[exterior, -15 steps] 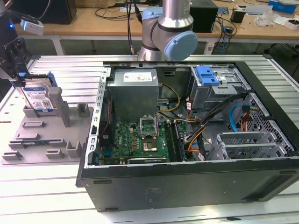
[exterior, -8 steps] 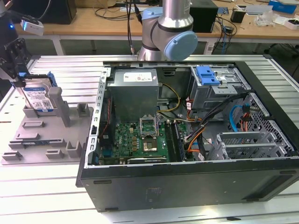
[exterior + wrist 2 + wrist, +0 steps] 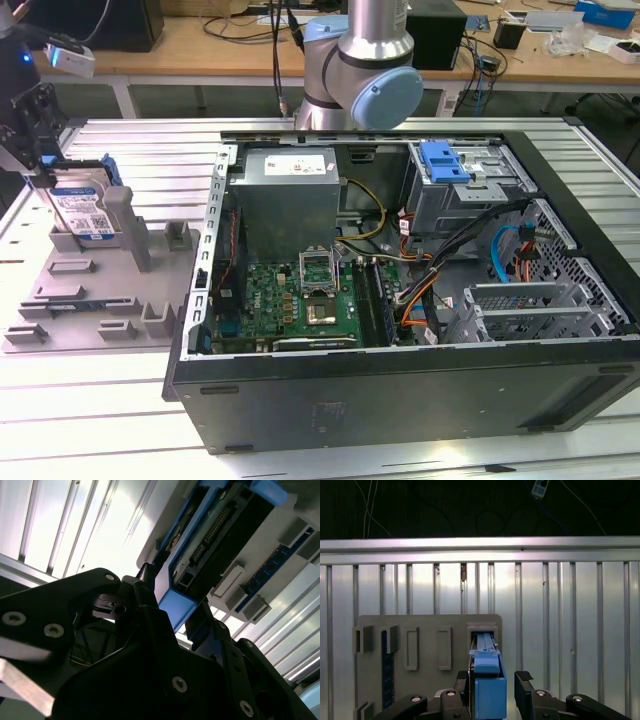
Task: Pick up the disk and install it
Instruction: 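Pick up the disk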
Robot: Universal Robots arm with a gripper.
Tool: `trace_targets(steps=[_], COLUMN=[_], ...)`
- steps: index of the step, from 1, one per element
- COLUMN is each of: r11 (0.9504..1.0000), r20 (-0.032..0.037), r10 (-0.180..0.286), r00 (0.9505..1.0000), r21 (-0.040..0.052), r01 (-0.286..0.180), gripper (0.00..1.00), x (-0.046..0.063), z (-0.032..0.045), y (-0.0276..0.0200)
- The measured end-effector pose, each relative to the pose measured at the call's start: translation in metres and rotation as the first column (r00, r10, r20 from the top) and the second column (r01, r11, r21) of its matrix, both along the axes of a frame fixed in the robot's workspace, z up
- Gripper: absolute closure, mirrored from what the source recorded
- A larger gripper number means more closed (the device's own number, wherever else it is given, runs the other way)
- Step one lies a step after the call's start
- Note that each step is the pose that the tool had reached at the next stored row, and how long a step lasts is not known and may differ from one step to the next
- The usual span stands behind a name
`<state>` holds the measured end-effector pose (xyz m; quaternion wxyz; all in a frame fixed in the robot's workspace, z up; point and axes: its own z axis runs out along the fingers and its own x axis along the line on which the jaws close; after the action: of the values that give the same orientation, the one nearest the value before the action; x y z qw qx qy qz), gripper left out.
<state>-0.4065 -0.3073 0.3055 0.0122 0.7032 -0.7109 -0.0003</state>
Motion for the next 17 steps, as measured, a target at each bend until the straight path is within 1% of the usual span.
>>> trace_targets(steps=[6,17], r11=[1.0000,1.0000], r20=[0.0002,0.0001], r10=[0.000,0.001], r00=[1.0000,1.0000], r21=[0.0001,0.0000], r01=[0.000,-0.001], gripper=[0.51,0.51], x=[0.0000,0.0016], z=[-0.0020,-0.0038], y=[-0.0020,-0.0028])
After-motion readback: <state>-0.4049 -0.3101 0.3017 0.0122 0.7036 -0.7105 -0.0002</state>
